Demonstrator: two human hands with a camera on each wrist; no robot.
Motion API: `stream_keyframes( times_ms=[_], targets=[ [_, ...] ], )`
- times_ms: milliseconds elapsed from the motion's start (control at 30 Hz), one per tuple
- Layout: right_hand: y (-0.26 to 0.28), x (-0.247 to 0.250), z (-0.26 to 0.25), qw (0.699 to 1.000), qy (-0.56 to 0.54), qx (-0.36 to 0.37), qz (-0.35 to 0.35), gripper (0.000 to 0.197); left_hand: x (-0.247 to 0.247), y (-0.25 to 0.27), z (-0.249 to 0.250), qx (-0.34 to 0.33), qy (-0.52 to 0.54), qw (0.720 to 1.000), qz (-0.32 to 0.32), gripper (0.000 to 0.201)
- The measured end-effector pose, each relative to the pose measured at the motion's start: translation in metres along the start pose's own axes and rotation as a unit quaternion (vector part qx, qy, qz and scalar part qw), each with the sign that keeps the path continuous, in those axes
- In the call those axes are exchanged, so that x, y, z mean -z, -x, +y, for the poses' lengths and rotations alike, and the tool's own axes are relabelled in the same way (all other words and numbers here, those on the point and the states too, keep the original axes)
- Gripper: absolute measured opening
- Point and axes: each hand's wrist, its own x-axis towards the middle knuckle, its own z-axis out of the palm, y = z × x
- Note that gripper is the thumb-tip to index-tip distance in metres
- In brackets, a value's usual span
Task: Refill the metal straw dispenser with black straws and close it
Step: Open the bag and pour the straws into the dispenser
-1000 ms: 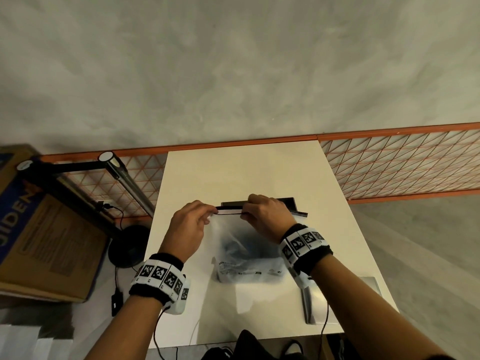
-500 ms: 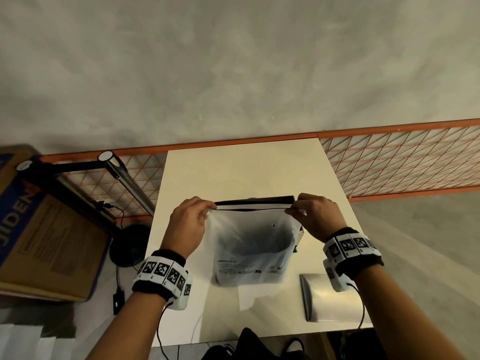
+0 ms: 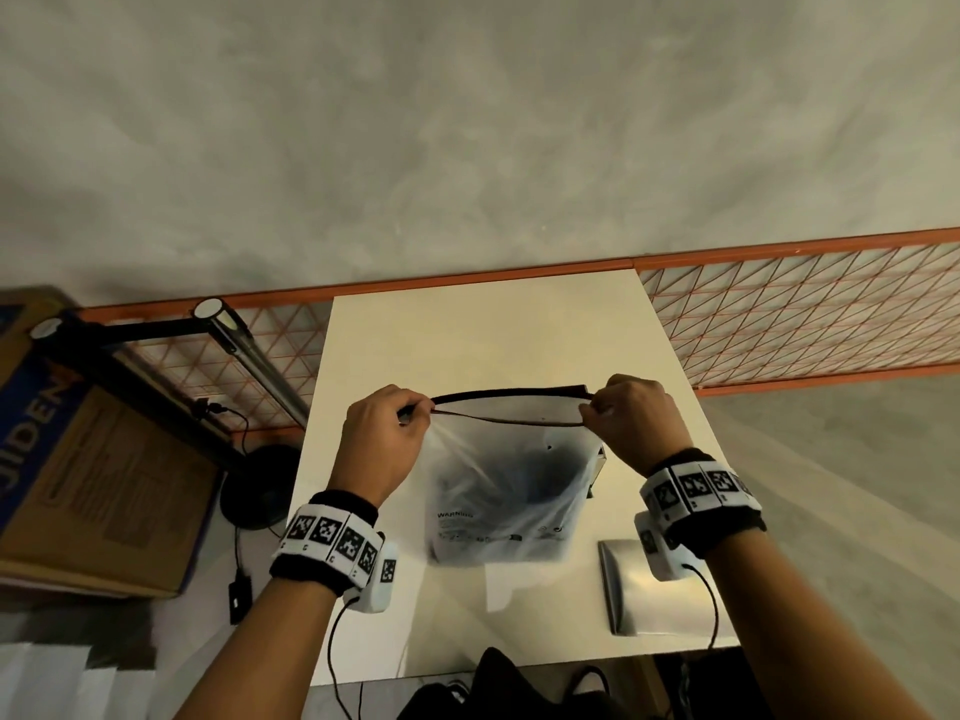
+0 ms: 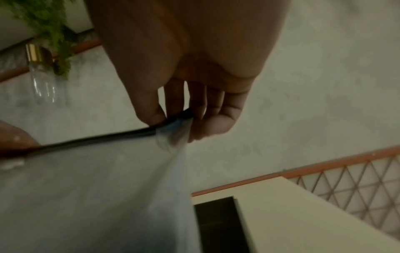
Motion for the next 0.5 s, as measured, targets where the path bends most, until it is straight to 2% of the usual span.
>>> stream_keyframes(
  times_ms=[67,100,167,200,267,333,400,467,500],
  targets=[
    [0.003,-0.003,-0.007,0.998,-0.060,0.021,0.002,0.011,-0.008,0.004,0.003,0.022,0.017,1.000,0.007,0.017],
    [0.004,-0.006,-0.011,0.996,-0.088,0.022,-0.013,0.016,-0.014,0.007,0.007,0.037,0.027,0.999,0.003,0.020],
    [0.006,-0.007,-0.026,0.979,-0.187,-0.033,-0.079,0.030,-0.029,0.016,0.020,0.066,0.050,0.996,-0.017,0.020],
    [0.008,-0.009,-0.036,0.954,-0.267,-0.080,-0.112,0.036,-0.036,0.019,0.026,0.089,0.073,0.993,-0.030,0.016],
    [0.012,-0.014,-0.053,0.882,-0.419,-0.168,-0.136,0.040,-0.050,0.023,0.030,0.152,0.118,0.980,-0.057,0.018],
    [0.014,-0.019,-0.061,0.815,-0.512,-0.236,-0.133,0.035,-0.060,0.022,0.031,0.227,0.222,0.945,-0.077,0.028],
    [0.014,-0.023,-0.060,0.726,-0.599,-0.308,-0.137,0.029,-0.063,0.021,0.032,0.304,0.363,0.879,-0.057,0.031],
    [0.014,-0.029,-0.051,0.611,-0.678,-0.383,-0.141,0.022,-0.058,0.019,0.034,0.376,0.471,0.797,-0.023,0.039],
    [0.014,-0.034,-0.044,0.574,-0.695,-0.411,-0.135,0.018,-0.054,0.017,0.033,0.408,0.508,0.759,-0.009,0.042]
  ],
)
